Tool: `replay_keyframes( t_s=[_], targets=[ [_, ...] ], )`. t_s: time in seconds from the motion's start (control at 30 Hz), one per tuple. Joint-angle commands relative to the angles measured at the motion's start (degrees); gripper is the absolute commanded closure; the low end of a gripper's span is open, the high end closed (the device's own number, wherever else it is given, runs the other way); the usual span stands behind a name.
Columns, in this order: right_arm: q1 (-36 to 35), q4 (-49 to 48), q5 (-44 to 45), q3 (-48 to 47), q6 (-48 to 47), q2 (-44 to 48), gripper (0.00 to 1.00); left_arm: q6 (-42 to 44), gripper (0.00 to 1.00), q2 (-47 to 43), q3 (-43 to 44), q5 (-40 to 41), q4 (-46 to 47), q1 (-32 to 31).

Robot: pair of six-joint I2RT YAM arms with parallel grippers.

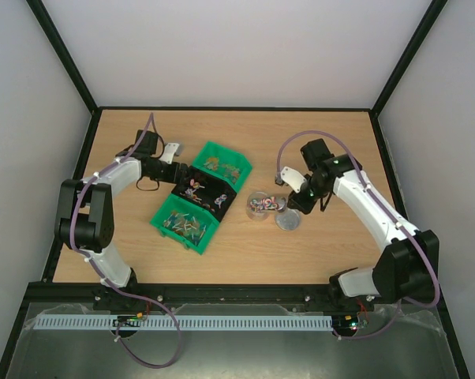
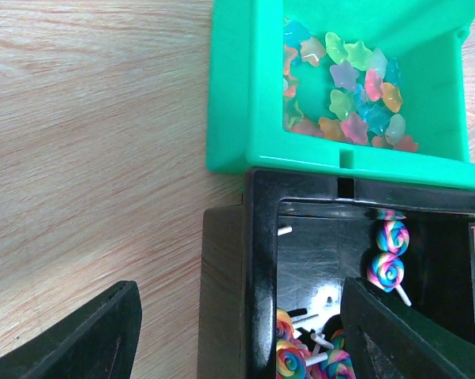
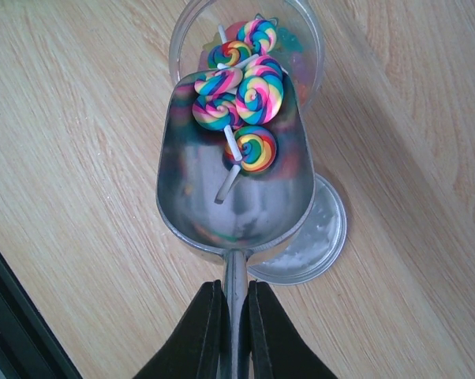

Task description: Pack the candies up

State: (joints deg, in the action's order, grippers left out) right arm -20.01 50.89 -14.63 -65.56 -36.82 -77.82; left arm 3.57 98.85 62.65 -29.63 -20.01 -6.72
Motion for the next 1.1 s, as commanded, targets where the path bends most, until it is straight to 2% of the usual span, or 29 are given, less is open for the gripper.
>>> replay_keyframes(
  t_s=[0.0,0.57,1.07],
  targets=[
    [-1.11,4.64,1.71,-3.25,1.41,-1.04,0.99,-0.14,0.28,0.01,-0.25,-1.04,0.80,0.37],
    [-5.22,11.61,8.95,-11.28,4.02,-7.36,0.99,-1.63,0.28,0.20,-2.11,-1.73,3.77,0.52],
    [-6.88,16.92,10.67,-15.54,2.36,-9.10,0.99,-1.40,0.28,0.12,-2.88,-1.89,4.63,1.26]
  ],
)
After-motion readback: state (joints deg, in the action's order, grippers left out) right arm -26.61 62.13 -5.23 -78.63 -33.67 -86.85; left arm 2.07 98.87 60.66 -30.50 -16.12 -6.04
